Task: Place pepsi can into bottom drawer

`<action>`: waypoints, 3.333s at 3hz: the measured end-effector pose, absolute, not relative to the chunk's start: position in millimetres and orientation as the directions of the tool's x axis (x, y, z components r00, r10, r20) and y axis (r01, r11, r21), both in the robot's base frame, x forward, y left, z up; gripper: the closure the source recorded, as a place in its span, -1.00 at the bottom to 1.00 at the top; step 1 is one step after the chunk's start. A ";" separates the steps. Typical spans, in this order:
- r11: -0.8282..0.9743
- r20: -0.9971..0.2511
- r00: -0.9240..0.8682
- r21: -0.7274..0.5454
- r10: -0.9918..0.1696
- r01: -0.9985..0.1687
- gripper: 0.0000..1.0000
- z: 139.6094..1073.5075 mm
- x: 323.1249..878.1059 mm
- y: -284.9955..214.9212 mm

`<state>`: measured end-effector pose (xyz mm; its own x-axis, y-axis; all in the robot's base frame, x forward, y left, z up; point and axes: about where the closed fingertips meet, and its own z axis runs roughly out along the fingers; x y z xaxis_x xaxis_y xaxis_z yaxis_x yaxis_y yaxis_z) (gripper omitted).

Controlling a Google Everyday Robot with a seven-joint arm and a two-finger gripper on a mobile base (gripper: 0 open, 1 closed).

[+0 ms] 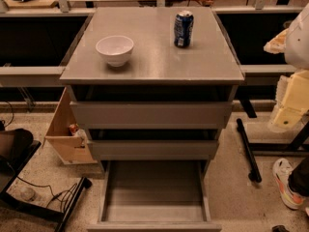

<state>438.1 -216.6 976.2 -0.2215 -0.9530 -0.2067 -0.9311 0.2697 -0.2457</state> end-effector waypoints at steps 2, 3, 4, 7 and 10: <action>0.254 -0.254 -0.178 -0.308 -0.951 -0.917 -1.00 978.2 468.7 -217.1; 0.293 -0.418 -0.111 -0.402 -0.902 -0.867 -1.00 985.3 545.3 -218.6; 0.387 -0.616 -0.036 -0.447 -0.787 -0.807 -1.00 998.6 630.5 -206.8; 0.597 -0.873 0.116 -0.416 -0.474 -0.686 -1.00 1028.4 767.4 -173.9; 0.759 -0.936 -0.076 -0.228 -0.342 -0.609 -1.00 982.4 815.4 -119.1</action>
Offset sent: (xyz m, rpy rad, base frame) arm 0.0972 -0.0027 0.0050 0.1098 -0.2319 0.0890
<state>815.4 -119.1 982.4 -0.0759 -0.3424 -0.9365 -0.6092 0.7594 -0.2283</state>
